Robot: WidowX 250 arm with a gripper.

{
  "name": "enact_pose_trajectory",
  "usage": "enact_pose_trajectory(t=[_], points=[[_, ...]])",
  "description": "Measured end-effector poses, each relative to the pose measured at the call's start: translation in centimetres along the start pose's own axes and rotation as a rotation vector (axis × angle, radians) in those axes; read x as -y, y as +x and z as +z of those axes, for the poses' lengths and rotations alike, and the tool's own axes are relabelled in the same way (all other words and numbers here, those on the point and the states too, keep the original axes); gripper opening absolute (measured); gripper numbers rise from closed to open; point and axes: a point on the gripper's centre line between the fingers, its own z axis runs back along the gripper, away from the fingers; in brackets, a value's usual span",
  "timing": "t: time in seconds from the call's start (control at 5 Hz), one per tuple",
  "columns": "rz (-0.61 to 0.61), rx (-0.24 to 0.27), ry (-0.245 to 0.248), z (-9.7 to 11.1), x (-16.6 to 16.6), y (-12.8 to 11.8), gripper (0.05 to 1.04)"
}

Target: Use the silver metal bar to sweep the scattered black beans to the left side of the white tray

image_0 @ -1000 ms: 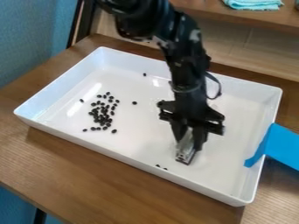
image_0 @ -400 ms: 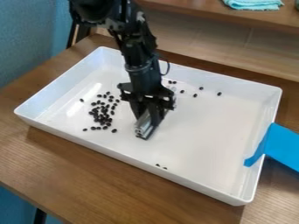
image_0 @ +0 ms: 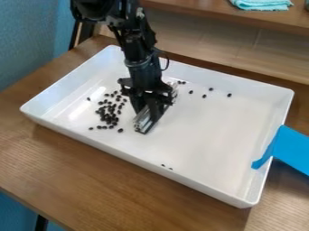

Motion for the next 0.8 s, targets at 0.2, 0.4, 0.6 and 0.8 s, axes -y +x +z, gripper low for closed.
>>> enact_pose_trajectory(t=[0.2,0.4,0.6,0.8], points=[[-0.007,-0.001,0.005,0.0,-0.1,-0.1,0.385],[-0.008,-0.015,0.005,0.0,-1.4,-0.5,0.385],[0.019,-0.034,0.007,0.4,-4.3,-1.5,0.385],[0.046,-0.059,0.003,0.8,-7.0,-2.6,0.385]])
